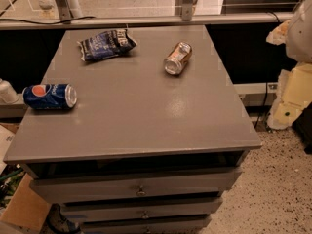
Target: Pick pepsi can
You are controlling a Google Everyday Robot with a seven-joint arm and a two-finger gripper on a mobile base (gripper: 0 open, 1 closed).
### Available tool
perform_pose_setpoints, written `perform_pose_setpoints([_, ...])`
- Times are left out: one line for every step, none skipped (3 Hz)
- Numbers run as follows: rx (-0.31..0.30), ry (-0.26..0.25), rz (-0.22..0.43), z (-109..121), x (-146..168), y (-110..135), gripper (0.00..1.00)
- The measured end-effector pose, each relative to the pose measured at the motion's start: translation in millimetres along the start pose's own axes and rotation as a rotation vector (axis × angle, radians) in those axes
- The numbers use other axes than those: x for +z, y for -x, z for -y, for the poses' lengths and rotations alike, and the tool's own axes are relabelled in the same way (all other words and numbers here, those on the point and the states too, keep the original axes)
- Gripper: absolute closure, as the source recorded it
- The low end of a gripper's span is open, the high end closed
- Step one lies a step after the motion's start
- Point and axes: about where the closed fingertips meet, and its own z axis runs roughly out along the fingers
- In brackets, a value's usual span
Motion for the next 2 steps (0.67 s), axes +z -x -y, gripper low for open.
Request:
perform_pose_setpoints([0.0, 0.0, 0.0, 0.0, 0.0, 0.0, 0.0])
perform_pose_setpoints([-0.026, -0.008, 0.024, 6.1, -0.2, 6.4, 0.0])
